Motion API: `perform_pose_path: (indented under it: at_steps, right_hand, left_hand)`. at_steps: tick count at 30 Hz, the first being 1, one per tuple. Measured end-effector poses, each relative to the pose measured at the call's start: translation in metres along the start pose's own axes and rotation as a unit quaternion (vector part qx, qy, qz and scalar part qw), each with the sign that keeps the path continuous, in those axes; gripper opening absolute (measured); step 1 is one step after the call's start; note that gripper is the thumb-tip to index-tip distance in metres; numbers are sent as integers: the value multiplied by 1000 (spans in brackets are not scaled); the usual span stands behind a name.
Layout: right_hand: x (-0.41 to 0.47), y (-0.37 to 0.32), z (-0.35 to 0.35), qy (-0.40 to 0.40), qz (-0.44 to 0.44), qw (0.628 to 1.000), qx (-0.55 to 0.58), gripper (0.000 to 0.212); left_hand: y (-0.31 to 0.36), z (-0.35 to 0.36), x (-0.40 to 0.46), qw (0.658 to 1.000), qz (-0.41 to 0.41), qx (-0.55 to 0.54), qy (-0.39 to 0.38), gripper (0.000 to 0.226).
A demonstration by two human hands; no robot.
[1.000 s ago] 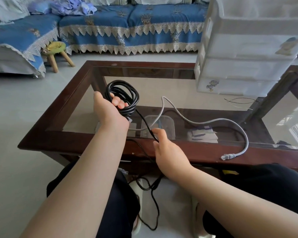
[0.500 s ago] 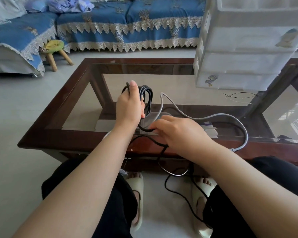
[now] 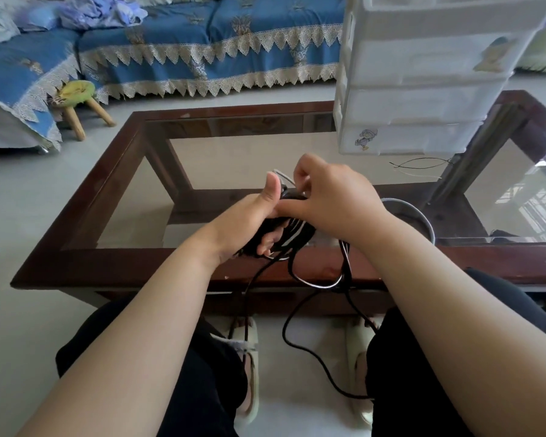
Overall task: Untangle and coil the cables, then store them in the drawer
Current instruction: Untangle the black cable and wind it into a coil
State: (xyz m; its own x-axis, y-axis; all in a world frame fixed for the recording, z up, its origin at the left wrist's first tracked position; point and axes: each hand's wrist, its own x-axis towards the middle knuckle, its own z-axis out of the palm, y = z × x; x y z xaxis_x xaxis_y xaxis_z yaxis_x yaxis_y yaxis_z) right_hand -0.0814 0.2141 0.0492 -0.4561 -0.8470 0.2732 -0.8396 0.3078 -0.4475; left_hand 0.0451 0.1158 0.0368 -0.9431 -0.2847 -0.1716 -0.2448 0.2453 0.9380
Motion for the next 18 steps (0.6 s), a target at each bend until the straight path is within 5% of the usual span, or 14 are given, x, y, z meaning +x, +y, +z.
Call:
perform_pose_path:
  at_steps: [3,5,9,14,18]
  right_hand:
    - [5,3,-2,-28,26,999,39,47]
    - [6,3,-6,-73,35,982,170,44]
    - [7,6,-21,-97,78,881,457,38]
    - [5,3,-20,-179,79,876,441,58]
    - [6,4,-8,-262,138,851,434,73]
  left_hand:
    - [-6,-9,3,999,4,-32,-13,98]
    - [-5,-11,3,998,0,-55,6,87]
    - [-6,-15,3,977,-6,-212,22,69]
    - [-13,-27,7,942,45,-332,35,65]
    - [-14,-37,10,897,68,-434,-42,66]
